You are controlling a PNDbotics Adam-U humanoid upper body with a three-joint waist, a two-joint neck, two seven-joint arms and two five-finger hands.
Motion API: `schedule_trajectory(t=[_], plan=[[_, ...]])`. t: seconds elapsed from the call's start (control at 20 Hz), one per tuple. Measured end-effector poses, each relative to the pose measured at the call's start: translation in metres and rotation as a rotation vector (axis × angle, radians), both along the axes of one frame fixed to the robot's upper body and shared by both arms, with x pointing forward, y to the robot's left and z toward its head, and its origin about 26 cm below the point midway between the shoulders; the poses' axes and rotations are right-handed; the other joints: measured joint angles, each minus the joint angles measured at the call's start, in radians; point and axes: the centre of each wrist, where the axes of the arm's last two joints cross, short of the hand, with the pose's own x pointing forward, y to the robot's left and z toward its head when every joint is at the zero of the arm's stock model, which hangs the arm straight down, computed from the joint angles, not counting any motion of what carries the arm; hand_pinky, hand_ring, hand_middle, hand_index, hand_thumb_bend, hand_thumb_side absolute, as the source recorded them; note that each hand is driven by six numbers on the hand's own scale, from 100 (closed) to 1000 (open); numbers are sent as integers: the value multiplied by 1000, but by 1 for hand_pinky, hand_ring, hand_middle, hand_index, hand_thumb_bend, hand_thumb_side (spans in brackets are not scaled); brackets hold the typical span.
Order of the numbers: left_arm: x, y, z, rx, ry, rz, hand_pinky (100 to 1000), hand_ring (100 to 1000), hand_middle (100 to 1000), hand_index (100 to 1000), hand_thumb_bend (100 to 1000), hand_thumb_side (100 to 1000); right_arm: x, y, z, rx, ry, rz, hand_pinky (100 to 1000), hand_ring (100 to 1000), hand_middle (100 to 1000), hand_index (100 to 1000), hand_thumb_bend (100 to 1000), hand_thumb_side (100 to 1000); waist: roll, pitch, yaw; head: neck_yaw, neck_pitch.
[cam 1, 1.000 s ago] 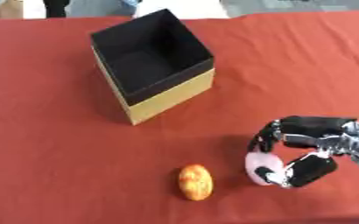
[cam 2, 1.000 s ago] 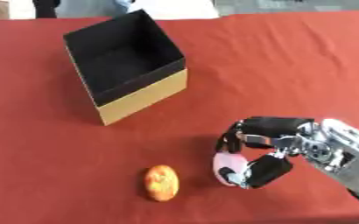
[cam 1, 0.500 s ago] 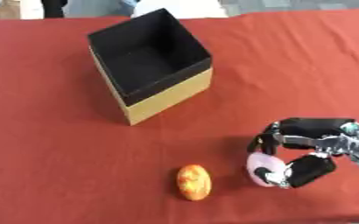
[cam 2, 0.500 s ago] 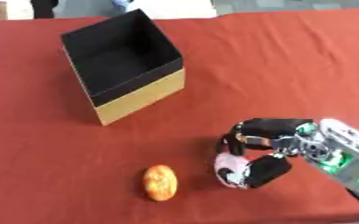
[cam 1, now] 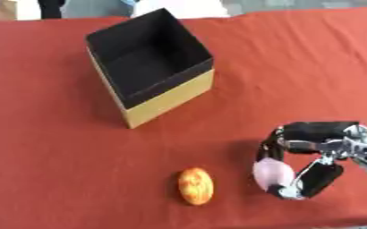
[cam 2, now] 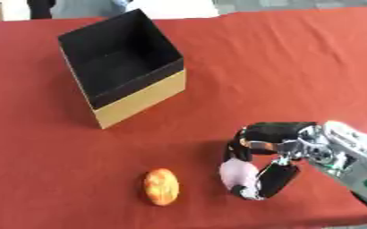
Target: Pick up objects on the table and place them in the box.
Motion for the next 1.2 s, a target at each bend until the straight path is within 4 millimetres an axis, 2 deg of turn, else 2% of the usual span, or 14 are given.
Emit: schedule_trajectory(t=[0.15,0.25,0.4,0.5,0.85,1.2], plan=[[0,0,0,1,0,1,615,931,790,862,100,376,0,0,0,-5,-6,-8,655,575,498,706,401,218,0,0,-1,-3,0],[0,0,0,2,-1,2,614,931,790,862,100,377,0,0,1,-3,-15,-14,636,560,485,685,397,195,1,0,-2,-4,0],[0,0,0,2,-1,2,613,931,790,862,100,380,1,-1,2,10,-43,-23,595,532,460,648,368,177,1,0,-3,-8,0],[0,0,0,2,0,2,613,932,790,862,100,383,1,-1,2,21,-64,-30,560,509,435,611,332,106,2,0,-4,-11,0],[0,0,0,3,0,2,611,932,791,862,100,383,1,0,2,74,-160,-83,437,429,379,539,128,100,2,0,-4,-13,0],[0,0,0,10,3,-1,611,931,792,862,100,370,2,0,4,168,-195,-111,377,387,353,490,100,100,0,0,-3,-13,0]])
